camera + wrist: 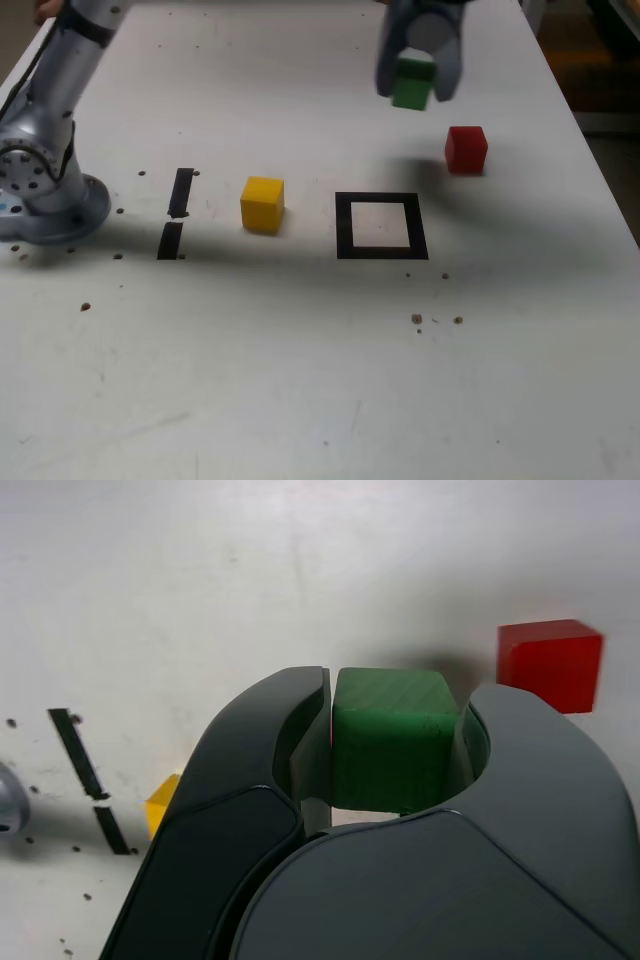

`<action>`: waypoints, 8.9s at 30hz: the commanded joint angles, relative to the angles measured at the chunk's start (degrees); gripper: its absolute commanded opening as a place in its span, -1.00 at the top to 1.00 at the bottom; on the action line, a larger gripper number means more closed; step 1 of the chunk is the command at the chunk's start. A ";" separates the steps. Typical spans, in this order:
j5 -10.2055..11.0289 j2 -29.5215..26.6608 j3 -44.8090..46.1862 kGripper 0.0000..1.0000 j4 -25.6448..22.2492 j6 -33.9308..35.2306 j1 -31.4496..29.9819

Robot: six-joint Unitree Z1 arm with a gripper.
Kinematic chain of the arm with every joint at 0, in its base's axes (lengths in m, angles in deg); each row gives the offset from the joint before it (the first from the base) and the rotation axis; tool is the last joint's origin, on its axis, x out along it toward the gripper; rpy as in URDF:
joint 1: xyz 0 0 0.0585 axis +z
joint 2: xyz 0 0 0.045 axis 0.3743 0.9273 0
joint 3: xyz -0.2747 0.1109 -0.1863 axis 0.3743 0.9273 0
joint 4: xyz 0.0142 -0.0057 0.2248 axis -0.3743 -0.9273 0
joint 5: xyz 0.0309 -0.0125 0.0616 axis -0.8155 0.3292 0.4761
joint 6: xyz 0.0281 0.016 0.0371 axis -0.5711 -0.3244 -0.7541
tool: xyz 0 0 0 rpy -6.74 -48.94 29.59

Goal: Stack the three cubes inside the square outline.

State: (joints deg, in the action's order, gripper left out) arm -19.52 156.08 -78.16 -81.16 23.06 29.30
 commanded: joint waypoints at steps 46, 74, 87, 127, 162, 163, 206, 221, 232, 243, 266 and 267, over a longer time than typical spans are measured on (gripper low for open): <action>-0.41 -13.06 22.89 -0.95 13.86 3.82 1.77; 0.80 12.86 -12.22 -0.85 3.04 -0.71 -1.70; -1.63 16.19 -12.90 -0.14 1.91 -0.69 -0.49; -2.73 -12.49 21.99 0.69 8.97 18.92 -21.25; -6.97 -5.04 28.33 0.69 21.32 19.30 -15.43; -6.97 -4.95 28.24 0.69 21.37 19.28 -15.40; -7.84 -15.76 29.27 -0.99 13.73 16.34 -15.73; -5.56 -29.45 55.76 -0.97 21.85 14.72 -15.90; -6.62 -21.81 57.14 -0.67 28.85 12.32 -15.06; -7.02 -18.65 58.30 0.20 32.45 12.56 -15.06; -6.08 -15.16 20.28 0.59 0.18 16.19 -17.30; -6.08 -14.17 18.12 0.59 -0.22 16.34 -17.56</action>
State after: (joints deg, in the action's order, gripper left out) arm -25.57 140.41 -42.56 -73.63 39.26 12.13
